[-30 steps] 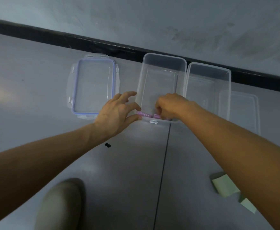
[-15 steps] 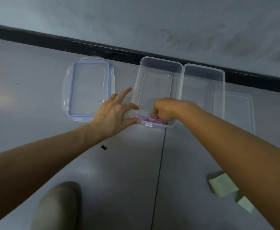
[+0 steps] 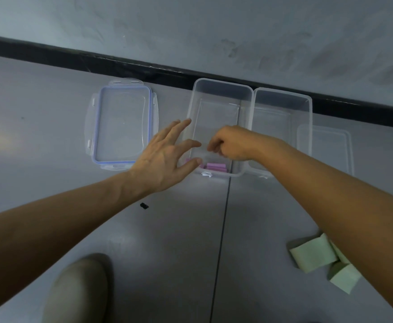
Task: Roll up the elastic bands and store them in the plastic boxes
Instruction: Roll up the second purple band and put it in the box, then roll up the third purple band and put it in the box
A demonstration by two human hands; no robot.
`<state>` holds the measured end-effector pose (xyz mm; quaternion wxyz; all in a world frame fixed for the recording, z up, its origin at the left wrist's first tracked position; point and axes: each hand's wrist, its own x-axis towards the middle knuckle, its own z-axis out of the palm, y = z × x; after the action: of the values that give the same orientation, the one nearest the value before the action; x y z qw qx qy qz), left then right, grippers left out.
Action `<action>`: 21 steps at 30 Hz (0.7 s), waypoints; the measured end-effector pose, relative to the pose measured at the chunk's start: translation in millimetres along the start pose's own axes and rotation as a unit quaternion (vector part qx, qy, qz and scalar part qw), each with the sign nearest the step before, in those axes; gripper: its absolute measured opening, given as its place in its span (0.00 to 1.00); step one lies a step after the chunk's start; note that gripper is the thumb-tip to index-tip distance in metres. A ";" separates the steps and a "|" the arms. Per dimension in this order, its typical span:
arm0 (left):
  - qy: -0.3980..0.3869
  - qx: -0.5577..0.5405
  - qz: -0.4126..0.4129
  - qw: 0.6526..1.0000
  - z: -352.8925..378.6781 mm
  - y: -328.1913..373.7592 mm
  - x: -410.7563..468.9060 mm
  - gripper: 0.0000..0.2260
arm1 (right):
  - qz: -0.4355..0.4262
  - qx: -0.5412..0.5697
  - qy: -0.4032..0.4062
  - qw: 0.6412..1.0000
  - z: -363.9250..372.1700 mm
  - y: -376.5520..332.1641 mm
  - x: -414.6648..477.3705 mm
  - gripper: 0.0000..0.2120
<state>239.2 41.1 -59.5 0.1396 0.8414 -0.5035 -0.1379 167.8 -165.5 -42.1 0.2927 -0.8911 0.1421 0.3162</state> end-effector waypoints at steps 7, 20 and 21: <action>0.014 -0.054 0.028 0.998 -12.9 47.7 24.1 0.28 | -0.037 0.175 0.073 0.981 -28.4 41.0 -90.1 0.15; -0.118 -0.020 0.216 0.969 34.5 232.6 38.2 0.29 | 0.152 0.286 0.321 0.890 63.2 205.4 -290.7 0.12; -0.125 -0.021 0.208 0.970 46.9 246.4 39.4 0.28 | 0.169 0.287 0.347 0.877 75.4 219.4 -297.0 0.13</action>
<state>40.3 -110.1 -14.4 0.1190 0.6910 -0.6782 -0.2200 -190.3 -272.1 7.8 0.4092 -0.7831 0.4677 -0.0232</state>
